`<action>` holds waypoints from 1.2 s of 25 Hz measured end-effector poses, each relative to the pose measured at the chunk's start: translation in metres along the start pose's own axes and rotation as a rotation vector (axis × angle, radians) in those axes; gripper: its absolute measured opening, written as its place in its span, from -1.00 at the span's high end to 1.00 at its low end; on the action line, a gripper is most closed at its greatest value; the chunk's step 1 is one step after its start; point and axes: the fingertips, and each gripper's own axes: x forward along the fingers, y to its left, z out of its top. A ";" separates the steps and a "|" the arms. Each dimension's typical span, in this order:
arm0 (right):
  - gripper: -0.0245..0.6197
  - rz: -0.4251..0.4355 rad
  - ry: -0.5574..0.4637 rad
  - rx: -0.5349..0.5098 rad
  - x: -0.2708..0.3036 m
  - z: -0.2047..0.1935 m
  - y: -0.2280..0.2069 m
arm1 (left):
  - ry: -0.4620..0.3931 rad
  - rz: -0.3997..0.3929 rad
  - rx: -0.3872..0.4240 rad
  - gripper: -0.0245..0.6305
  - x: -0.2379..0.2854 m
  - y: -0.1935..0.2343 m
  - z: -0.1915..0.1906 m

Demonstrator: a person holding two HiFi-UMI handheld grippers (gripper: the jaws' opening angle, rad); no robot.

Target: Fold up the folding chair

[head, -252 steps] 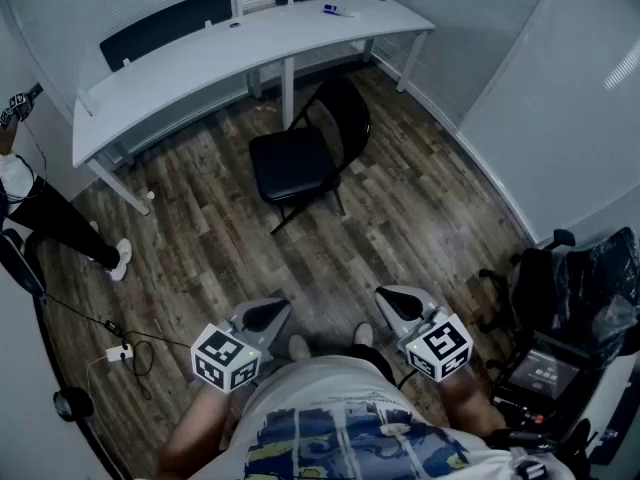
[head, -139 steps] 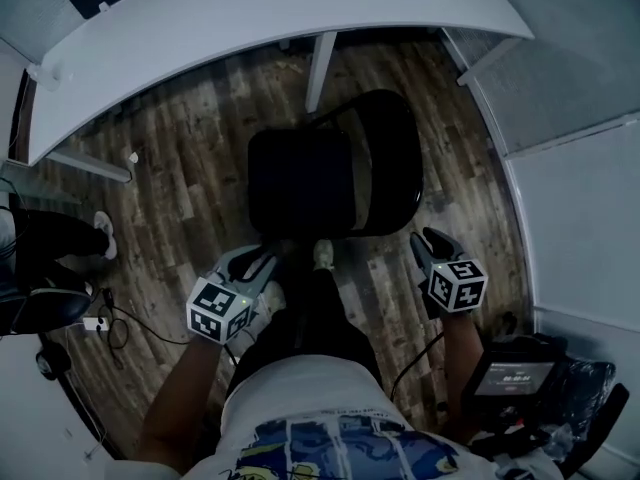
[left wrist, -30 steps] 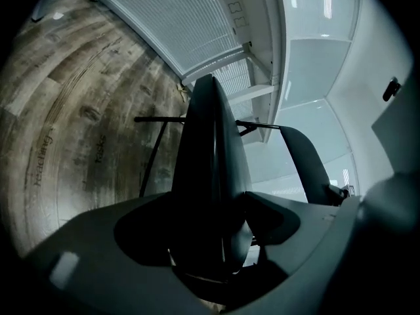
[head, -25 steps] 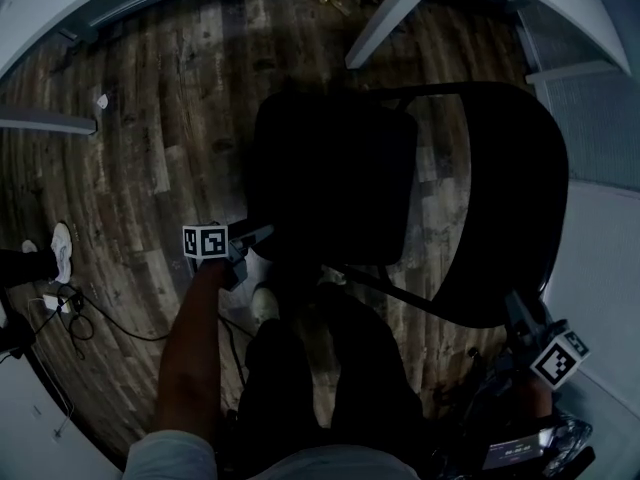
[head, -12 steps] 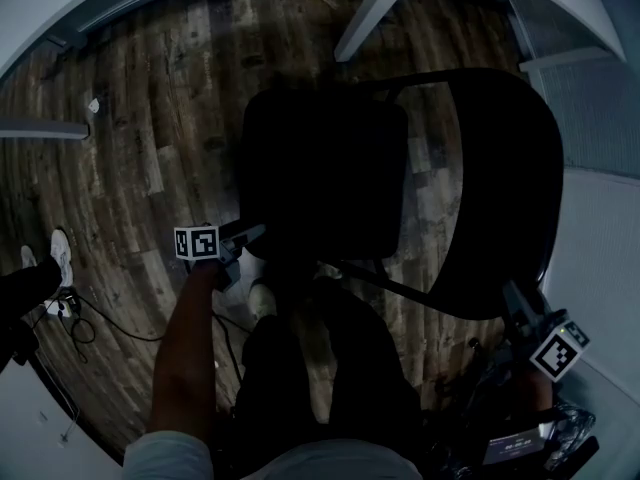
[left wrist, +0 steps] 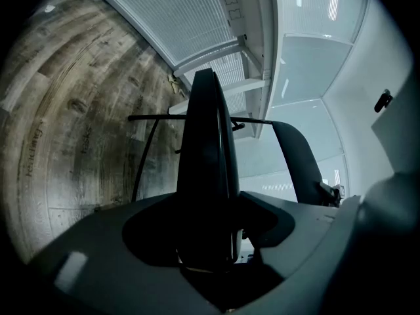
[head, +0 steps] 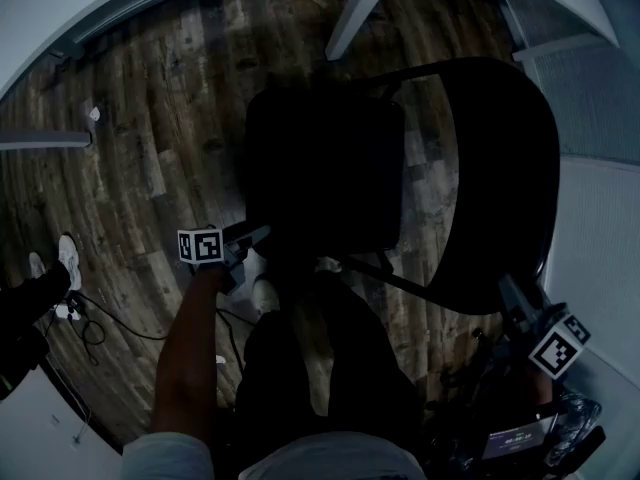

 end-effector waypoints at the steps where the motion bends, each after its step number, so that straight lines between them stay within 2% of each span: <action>1: 0.63 -0.002 -0.003 0.003 -0.001 0.001 -0.001 | 0.004 0.006 0.002 0.09 0.002 -0.003 -0.001; 10: 0.64 -0.015 -0.017 -0.010 -0.016 0.010 -0.002 | 0.047 0.049 0.024 0.12 0.011 -0.038 -0.006; 30: 0.64 -0.047 -0.048 -0.074 -0.043 0.034 0.021 | 0.102 0.058 0.074 0.23 0.025 -0.128 -0.011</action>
